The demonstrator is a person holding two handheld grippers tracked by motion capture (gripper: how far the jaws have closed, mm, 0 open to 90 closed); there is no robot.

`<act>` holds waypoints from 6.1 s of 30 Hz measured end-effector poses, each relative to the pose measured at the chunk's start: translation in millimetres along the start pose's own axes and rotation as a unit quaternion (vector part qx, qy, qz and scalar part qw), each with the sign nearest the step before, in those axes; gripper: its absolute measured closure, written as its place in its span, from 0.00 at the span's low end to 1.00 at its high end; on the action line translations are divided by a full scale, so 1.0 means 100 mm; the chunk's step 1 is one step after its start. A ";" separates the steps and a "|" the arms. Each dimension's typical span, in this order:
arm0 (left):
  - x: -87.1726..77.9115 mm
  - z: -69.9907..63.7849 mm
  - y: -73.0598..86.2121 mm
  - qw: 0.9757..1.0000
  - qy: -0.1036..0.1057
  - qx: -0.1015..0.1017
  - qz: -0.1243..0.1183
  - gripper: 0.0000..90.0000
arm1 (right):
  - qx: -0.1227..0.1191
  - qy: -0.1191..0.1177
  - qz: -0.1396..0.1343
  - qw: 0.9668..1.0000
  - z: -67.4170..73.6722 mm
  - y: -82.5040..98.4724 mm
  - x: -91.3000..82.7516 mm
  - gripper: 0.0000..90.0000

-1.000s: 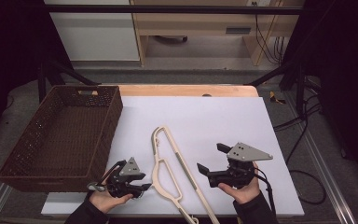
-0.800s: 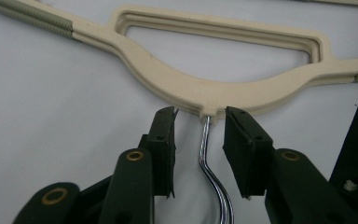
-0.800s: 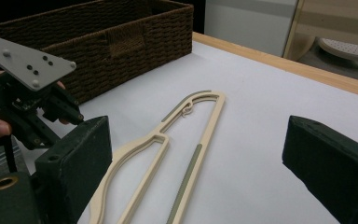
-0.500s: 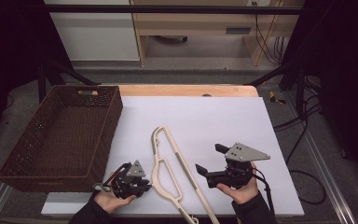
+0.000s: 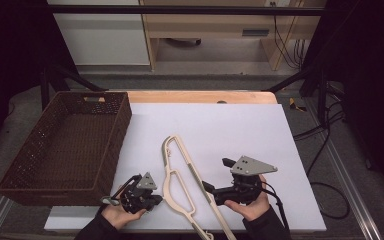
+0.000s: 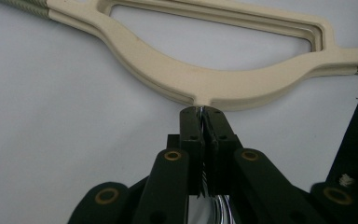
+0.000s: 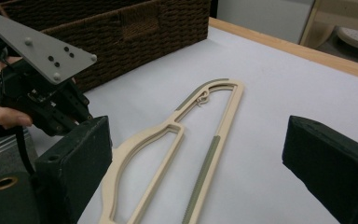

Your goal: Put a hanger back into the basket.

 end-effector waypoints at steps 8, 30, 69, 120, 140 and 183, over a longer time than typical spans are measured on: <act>-0.08 -0.07 -0.05 1.000 -0.007 0.017 -0.007 0.98 | -0.011 -0.029 0.037 0.999 0.24 0.11 0.25 0.13; -0.34 -0.16 -0.22 0.999 -0.016 0.004 -0.035 0.98 | -0.074 -0.070 0.188 0.977 0.84 0.54 0.91 0.51; -1.39 0.24 -0.45 0.940 -0.035 -0.080 -0.329 0.10 | -0.108 0.006 0.164 0.980 0.43 0.28 0.51 0.90; -0.69 -0.40 -0.47 0.987 0.004 0.074 -0.141 0.85 | -0.090 -0.166 0.093 0.978 0.49 0.02 0.21 0.88; -0.90 -0.31 -0.49 0.982 0.012 0.004 -0.190 0.96 | -0.034 -0.052 -0.009 0.998 0.09 -0.12 0.06 0.40; -2.63 1.54 -0.57 0.958 -0.116 -0.023 -0.263 0.96 | 0.041 0.076 -0.043 0.995 -0.67 0.08 -0.37 0.09</act>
Point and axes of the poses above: each handheld gripper's, and its own axes: x roughly forward along the jaws, y roughly out of its underside, z roughly to its left, the point moved 7 cm from there along x, roughly forward along the jaws, and after that the axes turned 6 degrees about -x, right-handed, at the moved point
